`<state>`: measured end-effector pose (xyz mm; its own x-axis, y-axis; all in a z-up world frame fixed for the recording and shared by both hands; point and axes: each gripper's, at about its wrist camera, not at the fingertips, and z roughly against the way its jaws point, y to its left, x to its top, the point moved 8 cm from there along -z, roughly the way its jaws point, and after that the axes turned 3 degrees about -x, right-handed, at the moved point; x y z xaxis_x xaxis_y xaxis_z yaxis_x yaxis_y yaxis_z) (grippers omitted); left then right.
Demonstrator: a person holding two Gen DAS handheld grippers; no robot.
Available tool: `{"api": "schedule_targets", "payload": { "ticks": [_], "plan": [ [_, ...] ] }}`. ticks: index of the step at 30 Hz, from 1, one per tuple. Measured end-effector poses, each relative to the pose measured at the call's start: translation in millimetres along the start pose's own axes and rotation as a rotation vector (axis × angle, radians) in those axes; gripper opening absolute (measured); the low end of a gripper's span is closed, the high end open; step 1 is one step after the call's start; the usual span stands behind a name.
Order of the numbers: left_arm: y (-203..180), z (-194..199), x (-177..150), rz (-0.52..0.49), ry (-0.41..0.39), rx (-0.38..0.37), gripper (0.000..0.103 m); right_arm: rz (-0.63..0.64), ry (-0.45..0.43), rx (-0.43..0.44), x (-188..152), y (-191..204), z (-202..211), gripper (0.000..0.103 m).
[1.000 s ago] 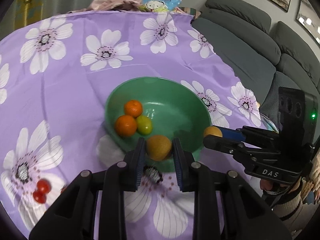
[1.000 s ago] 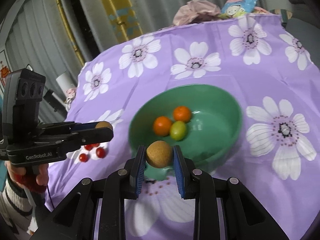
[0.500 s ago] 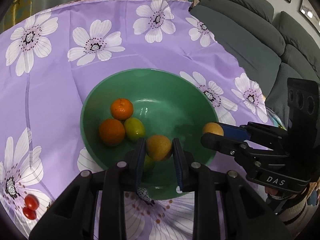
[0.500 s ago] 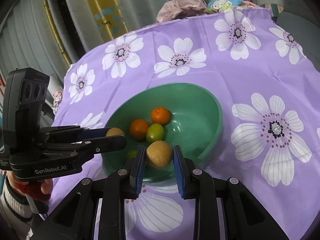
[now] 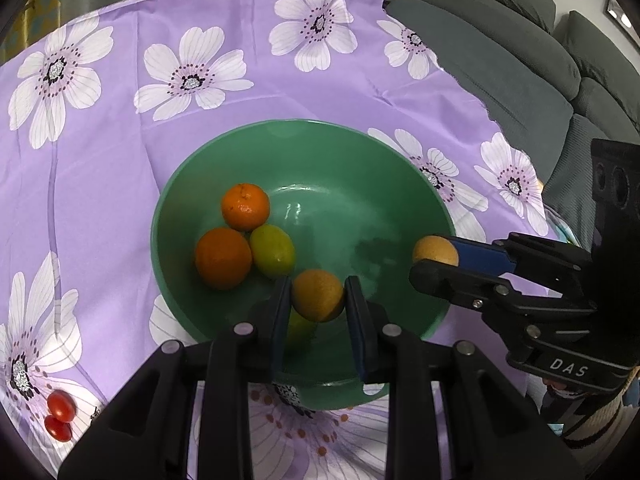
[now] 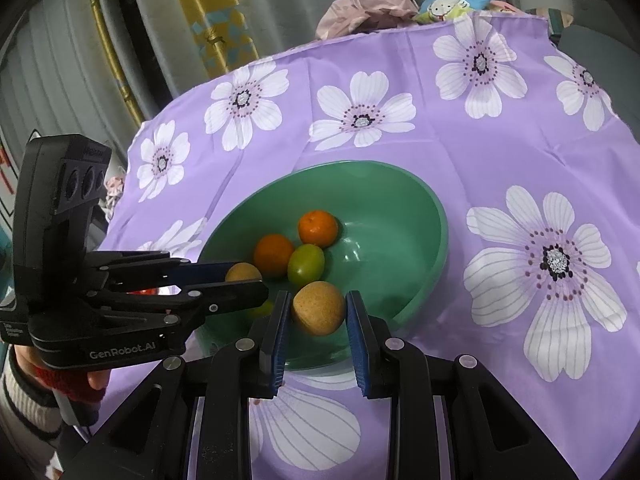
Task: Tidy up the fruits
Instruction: 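Carry the yellow cherry tomatoes in both grippers over the green bowl, then lower both yellow tomatoes into the bowl and open both grippers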
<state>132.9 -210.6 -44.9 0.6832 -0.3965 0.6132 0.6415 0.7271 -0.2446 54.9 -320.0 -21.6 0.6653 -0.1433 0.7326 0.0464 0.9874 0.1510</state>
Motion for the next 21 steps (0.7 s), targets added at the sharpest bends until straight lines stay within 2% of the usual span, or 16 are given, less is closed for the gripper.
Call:
{"api": "schedule_targets", "payload": {
  "ticks": [8, 19, 21],
  "plan": [
    [1.3, -8.7, -5.0, -0.001, 0.029, 0.018, 0.027, 0.004, 0.003, -0.010, 0.6, -0.6, -1.5, 0.029],
    [6.2, -5.8, -5.9, 0.018, 0.025, 0.030, 0.026, 0.002, 0.009, -0.014, 1.6, 0.3, -2.9, 0.029],
    [7.2, -4.1, -6.7, 0.024, 0.025, 0.032, 0.030, 0.000, 0.013, -0.011, 0.7, -0.7, -3.2, 0.029]
  ]
}}
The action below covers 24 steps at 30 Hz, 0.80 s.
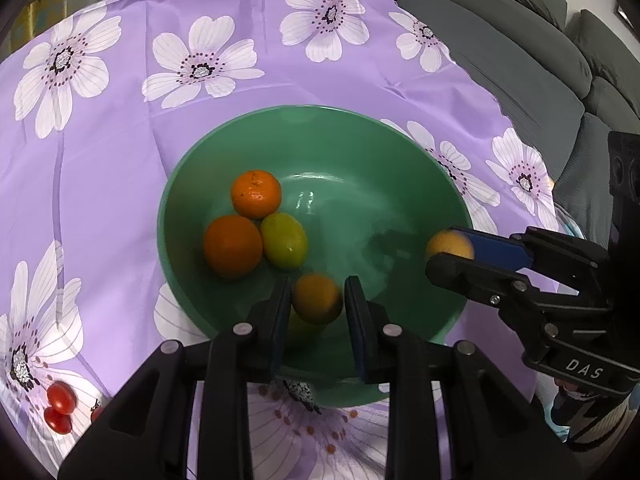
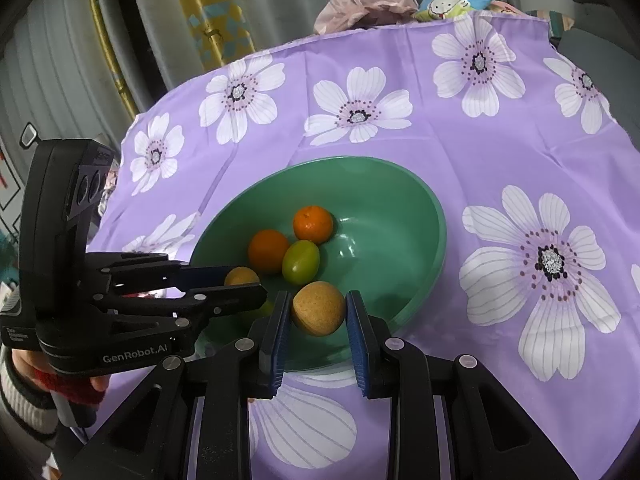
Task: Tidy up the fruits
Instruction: 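Lower both yellow tomatoes into the bowl and open both grippers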
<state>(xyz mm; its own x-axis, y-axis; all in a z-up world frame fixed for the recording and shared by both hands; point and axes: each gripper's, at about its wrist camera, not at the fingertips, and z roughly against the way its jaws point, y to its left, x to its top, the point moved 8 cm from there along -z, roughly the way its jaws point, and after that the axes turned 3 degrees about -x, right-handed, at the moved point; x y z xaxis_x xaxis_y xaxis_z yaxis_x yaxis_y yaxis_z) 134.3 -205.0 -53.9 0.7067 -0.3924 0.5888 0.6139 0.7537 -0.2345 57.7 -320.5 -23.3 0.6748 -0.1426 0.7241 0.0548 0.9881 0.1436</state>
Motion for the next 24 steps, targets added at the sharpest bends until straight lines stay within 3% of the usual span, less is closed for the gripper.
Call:
{"api": "schedule_targets", "payload": {
  "ticks": [3, 8, 17, 24],
  "plan": [
    [1.0, 3.5, -2.4, 0.014, 0.001, 0.001, 0.041, -0.007, 0.006, 0.008, -1.0, -0.1, -0.1, 0.029],
    [-1.7, 21.8, -1.2, 0.022, -0.034, 0.018, 0.047, -0.027, 0.008, 0.015, -4.3, 1.2, 1.7, 0.030],
    [23.0, 65.4, -19.2, 0.065, -0.092, 0.086, 0.051, -0.048, -0.043, 0.037, -16.9, -4.6, 37.3, 0.030],
    [56.0, 87.3, -60.6, 0.157, -0.071, 0.139, 0.052, -0.068, -0.044, 0.033, -27.9, -10.0, 52.5, 0.030]
  ]
}}
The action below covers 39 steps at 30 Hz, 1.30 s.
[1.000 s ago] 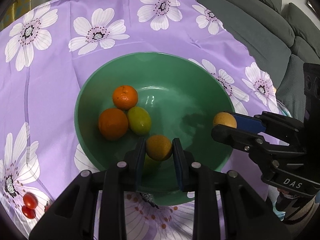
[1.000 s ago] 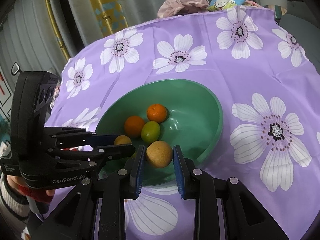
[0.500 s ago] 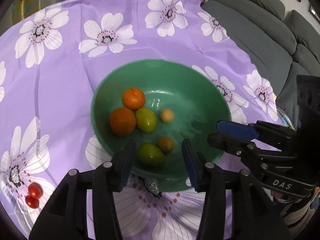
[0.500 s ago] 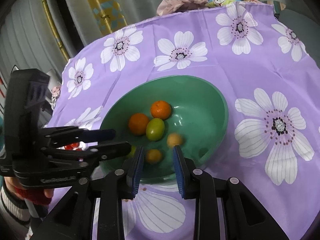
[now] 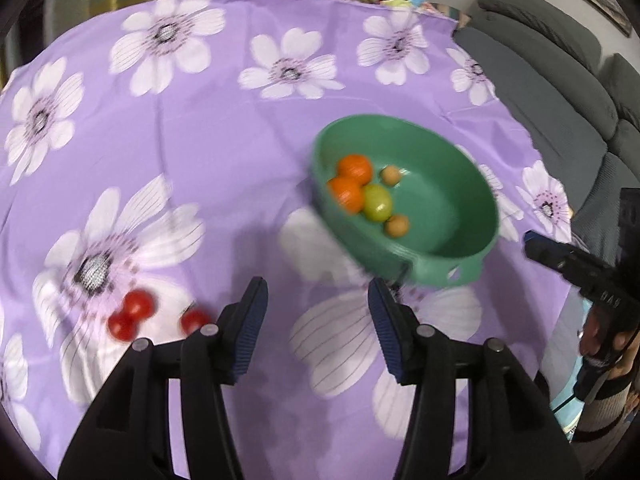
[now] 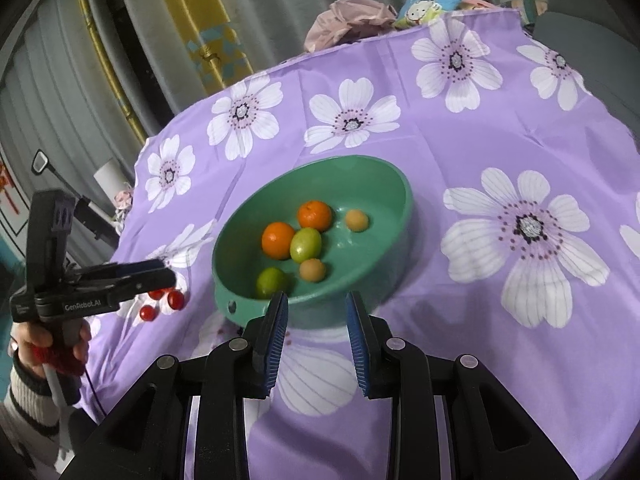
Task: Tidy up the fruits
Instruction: 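Lower both yellow tomatoes into the bowl and open both grippers, then move both open grippers back toward the red cherry tomatoes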
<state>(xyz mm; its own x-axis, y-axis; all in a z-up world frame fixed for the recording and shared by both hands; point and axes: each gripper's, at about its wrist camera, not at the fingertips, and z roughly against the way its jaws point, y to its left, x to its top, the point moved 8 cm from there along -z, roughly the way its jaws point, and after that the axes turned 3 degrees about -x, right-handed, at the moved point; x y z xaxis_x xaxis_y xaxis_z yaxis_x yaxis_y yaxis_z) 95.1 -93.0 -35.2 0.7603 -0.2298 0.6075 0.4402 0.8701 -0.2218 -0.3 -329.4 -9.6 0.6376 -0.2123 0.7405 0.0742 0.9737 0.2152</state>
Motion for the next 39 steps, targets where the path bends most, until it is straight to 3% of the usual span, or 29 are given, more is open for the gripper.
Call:
{"api": "schedule_targets", "payload": {
  "ticks": [13, 25, 39],
  "plan": [
    [71.6, 47.4, -52.8, 0.144, -0.013, 0.116, 0.052, 0.124, 0.049, 0.060, -12.8, 61.1, -12.3, 0.030],
    [100.1, 66.2, -87.6, 0.217, -0.007, 0.136, 0.052, 0.202, 0.145, 0.103, -34.7, 110.1, -40.0, 0.030],
    [109.1, 51.9, -110.5, 0.250, 0.032, 0.096, 0.052, 0.276, 0.299, 0.153, -68.0, 157.8, -84.9, 0.031]
  ]
}}
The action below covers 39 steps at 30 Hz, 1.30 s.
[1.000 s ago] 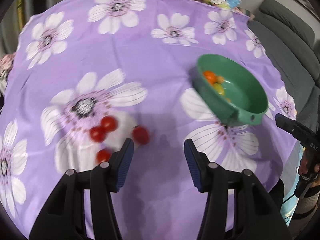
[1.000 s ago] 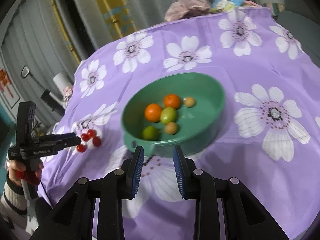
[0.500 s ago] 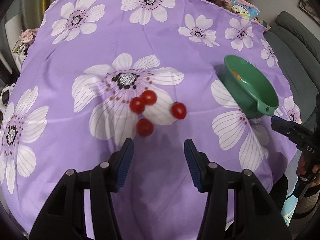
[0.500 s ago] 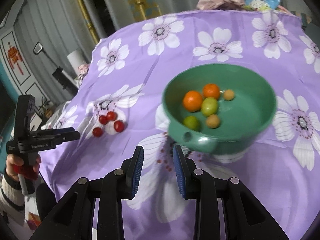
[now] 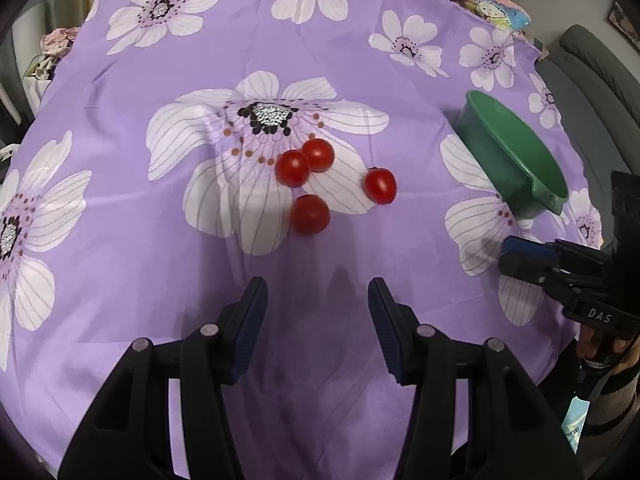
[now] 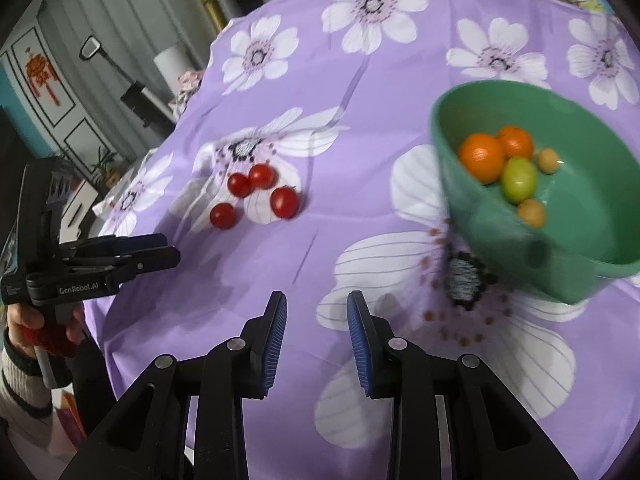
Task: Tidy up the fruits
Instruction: 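Move both open grippers back toward the red cherry tomatoes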
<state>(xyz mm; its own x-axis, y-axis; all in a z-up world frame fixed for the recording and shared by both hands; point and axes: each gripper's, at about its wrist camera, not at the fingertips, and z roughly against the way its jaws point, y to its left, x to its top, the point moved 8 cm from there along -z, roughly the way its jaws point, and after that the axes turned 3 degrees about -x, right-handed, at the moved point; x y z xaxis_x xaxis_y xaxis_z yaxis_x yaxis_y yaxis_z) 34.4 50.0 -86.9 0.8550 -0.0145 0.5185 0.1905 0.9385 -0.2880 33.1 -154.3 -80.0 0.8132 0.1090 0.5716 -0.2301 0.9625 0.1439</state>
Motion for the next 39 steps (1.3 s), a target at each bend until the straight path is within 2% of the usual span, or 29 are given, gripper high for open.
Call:
{"api": "schedule_targets", "payload": {
  "ticks": [7, 9, 21, 25, 30, 31, 35, 39],
  "plan": [
    [-1.9, -11.2, 11.7, -0.018, -0.010, -0.016, 0.052, 0.007, 0.018, 0.001, 10.2, 9.0, -15.6, 0.033],
    [-0.9, -15.4, 14.8, -0.016, -0.009, -0.021, 0.052, 0.009, 0.024, 0.000, 13.3, 11.3, -20.9, 0.039],
    [2.6, -34.3, 31.0, -0.026, 0.008, -0.015, 0.050, 0.080, 0.045, -0.005, 46.9, 25.3, -59.1, 0.039],
    [4.3, -43.1, 31.8, -0.037, 0.043, 0.007, 0.050, 0.072, 0.079, 0.011, 52.1, 27.0, -73.5, 0.039],
    [5.3, -45.4, 35.1, -0.046, 0.045, 0.011, 0.050, 0.097, 0.097, -0.002, 56.9, 29.8, -82.8, 0.039],
    [5.3, -45.6, 35.9, -0.048, 0.044, 0.012, 0.049, 0.101, 0.098, -0.005, 57.9, 30.3, -84.6, 0.039],
    [8.0, -48.6, 37.4, -0.038, 0.043, 0.024, 0.035, 0.110, 0.098, -0.017, 61.8, 31.3, -92.4, 0.039],
    [7.6, -50.3, 38.3, -0.029, 0.049, 0.015, 0.029, 0.127, 0.086, -0.024, 65.2, 33.0, -95.2, 0.039]
  ]
}}
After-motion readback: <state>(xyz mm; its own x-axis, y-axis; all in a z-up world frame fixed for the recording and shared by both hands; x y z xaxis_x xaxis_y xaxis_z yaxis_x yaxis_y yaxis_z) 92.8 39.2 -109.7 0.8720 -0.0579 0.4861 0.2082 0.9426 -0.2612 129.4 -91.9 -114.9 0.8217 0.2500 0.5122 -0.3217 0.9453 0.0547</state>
